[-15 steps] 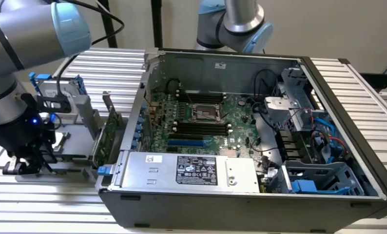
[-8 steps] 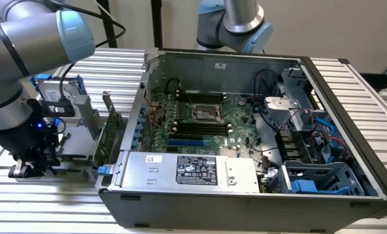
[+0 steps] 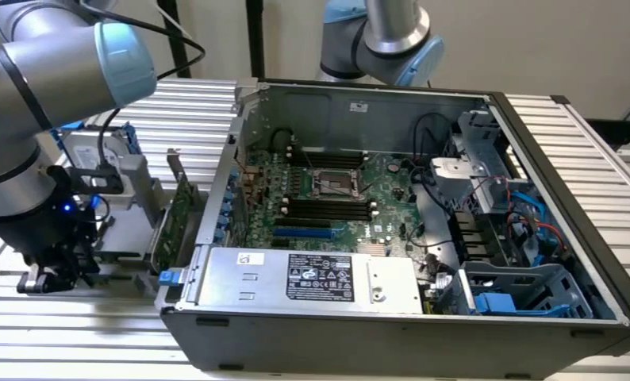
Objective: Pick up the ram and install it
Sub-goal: 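Pick up the ram and move it above insertion slot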
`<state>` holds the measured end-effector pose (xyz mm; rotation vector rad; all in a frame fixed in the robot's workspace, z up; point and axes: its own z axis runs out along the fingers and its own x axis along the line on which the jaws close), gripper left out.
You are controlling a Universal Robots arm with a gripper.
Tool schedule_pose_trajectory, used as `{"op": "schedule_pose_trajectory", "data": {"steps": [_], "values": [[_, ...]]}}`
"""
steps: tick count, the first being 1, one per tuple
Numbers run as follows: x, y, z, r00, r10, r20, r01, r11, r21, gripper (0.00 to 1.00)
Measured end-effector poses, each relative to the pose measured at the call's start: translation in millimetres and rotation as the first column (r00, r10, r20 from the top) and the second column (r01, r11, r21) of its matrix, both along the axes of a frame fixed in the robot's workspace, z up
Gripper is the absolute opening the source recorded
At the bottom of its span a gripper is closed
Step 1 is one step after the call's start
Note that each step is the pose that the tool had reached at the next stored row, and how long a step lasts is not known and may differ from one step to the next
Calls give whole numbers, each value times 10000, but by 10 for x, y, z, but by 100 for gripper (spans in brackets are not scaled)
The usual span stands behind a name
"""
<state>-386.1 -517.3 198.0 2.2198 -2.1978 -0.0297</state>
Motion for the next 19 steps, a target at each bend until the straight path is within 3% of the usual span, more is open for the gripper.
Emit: {"op": "schedule_pose_trajectory", "data": {"steps": [2, 3, 19], "values": [[0, -3, -5, 10000, 6, 0, -6, 10000, 0, 100], [0, -3, -5, 10000, 8, -1, -8, 10000, 0, 0], [0, -5, -6, 10000, 8, 0, -8, 10000, 2, 0]]}}
